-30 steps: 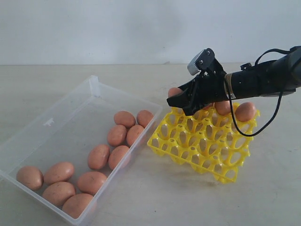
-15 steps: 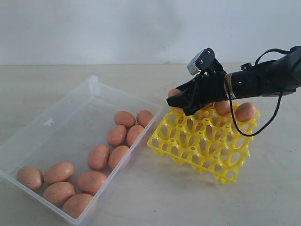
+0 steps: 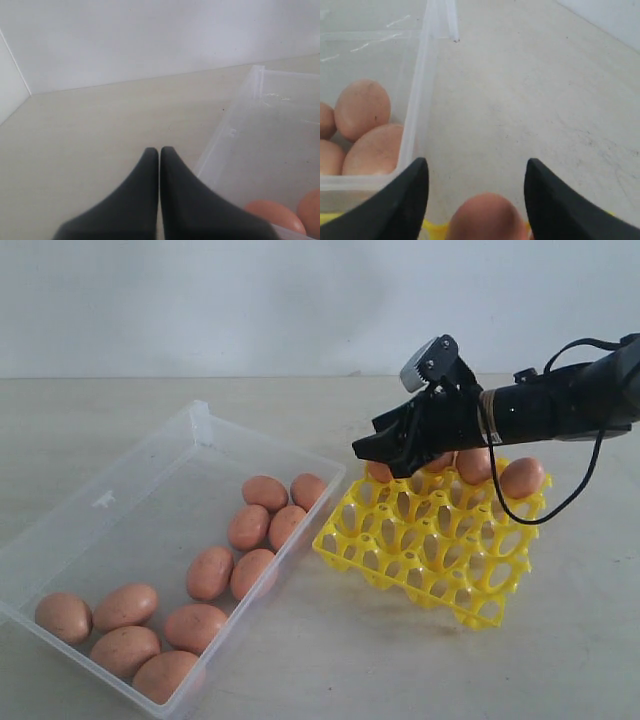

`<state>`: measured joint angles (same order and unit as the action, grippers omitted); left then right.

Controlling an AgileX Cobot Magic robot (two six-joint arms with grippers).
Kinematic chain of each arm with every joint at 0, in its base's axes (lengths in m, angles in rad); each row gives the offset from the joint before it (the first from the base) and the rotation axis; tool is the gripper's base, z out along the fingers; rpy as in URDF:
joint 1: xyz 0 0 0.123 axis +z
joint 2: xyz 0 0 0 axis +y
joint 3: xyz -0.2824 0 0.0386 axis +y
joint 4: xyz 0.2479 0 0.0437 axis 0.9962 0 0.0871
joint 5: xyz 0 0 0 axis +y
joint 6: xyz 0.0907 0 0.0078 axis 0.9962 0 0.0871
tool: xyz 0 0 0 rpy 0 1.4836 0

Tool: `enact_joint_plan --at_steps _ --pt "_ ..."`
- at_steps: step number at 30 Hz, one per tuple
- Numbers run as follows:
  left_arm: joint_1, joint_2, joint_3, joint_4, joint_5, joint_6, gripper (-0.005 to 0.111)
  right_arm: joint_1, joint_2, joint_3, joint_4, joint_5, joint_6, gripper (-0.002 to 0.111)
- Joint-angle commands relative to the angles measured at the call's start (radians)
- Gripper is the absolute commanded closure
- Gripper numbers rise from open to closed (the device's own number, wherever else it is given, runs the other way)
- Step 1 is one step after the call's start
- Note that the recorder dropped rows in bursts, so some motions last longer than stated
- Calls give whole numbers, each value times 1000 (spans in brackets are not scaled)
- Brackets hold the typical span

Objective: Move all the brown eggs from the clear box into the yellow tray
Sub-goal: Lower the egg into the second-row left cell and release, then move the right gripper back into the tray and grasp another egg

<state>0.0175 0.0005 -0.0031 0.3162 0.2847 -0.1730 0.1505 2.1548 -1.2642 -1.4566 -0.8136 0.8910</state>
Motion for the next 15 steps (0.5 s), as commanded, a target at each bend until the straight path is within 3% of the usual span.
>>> enact_joint_plan --at_steps 1,4,10,12,15 --pt "-4 -1 3 -2 -5 -7 105 9 -114 -4 20 -106 18 53" --pt "-4 -1 3 -2 -5 -7 105 61 -208 -4 17 -76 101 64" --pt "-4 -1 3 -2 -5 -7 105 308 -361 -4 -82 86 267 108" --pt "-4 -1 3 -2 -5 -7 105 431 -373 -4 -113 258 320 108" --pt "-4 -1 3 -2 -5 -7 105 610 -356 -4 -210 665 300 108"
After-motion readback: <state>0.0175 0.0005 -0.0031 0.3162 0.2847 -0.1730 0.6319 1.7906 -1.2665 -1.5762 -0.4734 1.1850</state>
